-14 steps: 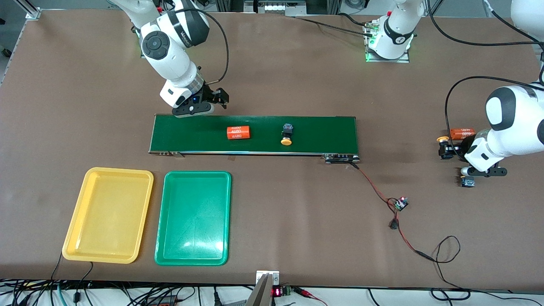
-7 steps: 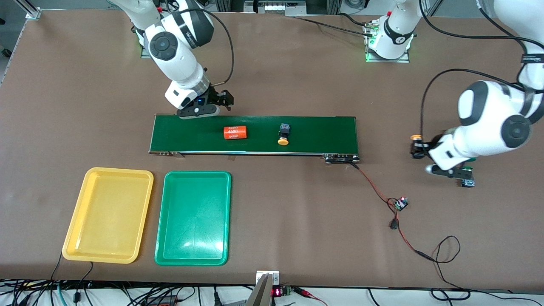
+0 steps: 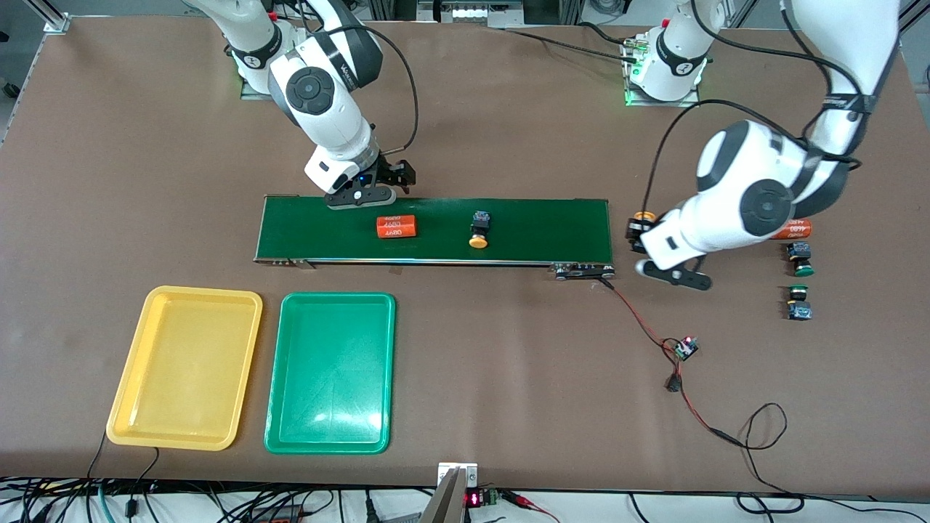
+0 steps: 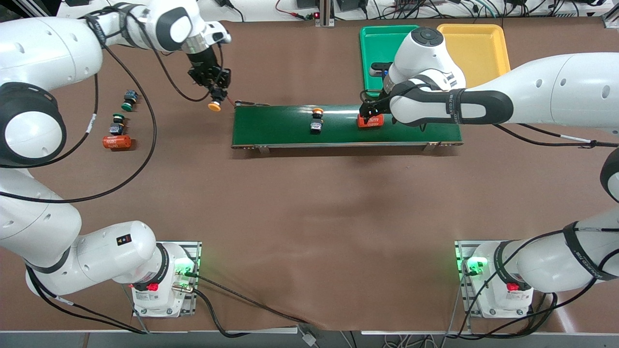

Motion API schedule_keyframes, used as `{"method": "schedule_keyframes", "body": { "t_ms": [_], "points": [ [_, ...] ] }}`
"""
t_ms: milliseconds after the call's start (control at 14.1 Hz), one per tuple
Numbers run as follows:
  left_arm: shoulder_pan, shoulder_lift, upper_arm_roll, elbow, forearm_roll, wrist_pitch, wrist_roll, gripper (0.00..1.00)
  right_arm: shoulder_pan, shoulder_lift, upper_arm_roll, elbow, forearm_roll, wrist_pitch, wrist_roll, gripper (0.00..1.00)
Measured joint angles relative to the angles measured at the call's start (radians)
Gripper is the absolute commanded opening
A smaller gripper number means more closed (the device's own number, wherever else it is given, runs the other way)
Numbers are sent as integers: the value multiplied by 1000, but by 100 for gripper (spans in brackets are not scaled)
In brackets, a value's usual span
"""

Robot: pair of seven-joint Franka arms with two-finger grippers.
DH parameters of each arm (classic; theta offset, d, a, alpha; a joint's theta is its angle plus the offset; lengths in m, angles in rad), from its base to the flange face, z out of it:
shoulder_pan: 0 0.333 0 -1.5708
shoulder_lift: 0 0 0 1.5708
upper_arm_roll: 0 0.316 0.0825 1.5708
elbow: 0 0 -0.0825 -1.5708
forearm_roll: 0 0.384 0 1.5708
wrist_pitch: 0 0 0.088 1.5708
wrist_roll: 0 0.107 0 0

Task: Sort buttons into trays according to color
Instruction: 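Lower the black button onto the conveyor belt with the left gripper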

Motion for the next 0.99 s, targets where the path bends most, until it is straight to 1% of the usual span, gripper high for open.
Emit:
{"method": "schedule_keyframes", "body": {
  "t_ms": [283, 708, 991],
  "points": [
    [-76, 32, -1, 0, 0, 46, -63, 0, 0, 2, -3, 1, -8, -1, 0, 100],
    [-93, 109, 3, -5, 6, 140, -88, 0, 0, 8, -6, 3, -18, -1, 1, 100],
    [-113, 142, 3, -6, 106, 147, -185, 0, 0, 18, -7, 13, -19, -1, 2, 100]
  ]
}}
